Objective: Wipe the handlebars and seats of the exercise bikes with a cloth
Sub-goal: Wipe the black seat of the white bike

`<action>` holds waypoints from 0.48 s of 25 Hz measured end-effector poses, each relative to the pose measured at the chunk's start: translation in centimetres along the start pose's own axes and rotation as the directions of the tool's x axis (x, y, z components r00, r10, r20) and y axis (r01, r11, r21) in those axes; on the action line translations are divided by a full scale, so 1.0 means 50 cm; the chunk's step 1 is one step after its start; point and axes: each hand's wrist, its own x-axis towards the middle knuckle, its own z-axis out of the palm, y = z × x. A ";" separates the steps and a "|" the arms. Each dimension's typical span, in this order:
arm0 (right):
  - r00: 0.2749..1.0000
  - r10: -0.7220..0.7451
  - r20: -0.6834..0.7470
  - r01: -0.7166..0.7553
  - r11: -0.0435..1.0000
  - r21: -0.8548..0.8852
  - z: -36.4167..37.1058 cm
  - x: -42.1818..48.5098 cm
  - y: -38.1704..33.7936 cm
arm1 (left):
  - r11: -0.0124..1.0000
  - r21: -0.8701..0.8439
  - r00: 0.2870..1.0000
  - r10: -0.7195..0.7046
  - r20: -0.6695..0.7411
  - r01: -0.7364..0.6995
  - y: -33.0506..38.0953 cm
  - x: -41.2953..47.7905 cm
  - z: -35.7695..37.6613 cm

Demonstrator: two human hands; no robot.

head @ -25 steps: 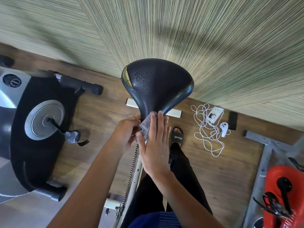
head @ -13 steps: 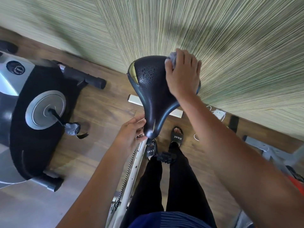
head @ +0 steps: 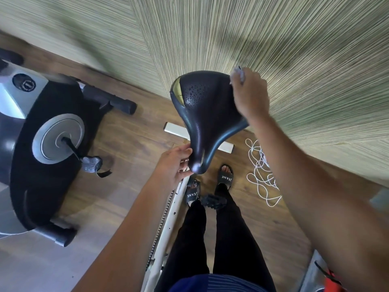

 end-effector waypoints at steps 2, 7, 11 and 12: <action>0.980 -0.129 -0.154 0.098 0.977 -0.191 0.034 -0.092 0.003 | 1.000 0.006 1.000 -0.010 0.004 0.010 -0.001 0.007 -0.005; 0.970 -0.206 -0.130 0.191 0.974 -0.119 0.106 -0.328 -0.034 | 0.999 0.052 0.996 -0.006 0.092 0.002 0.000 0.015 -0.015; 0.967 -0.236 -0.093 0.229 0.970 -0.079 0.157 -0.468 -0.027 | 0.997 0.074 0.995 -0.024 0.097 0.017 0.011 0.018 -0.024; 0.967 -0.239 -0.083 0.231 0.968 -0.100 0.161 -0.476 -0.024 | 0.997 0.079 0.995 -0.027 0.094 0.020 0.013 0.018 -0.025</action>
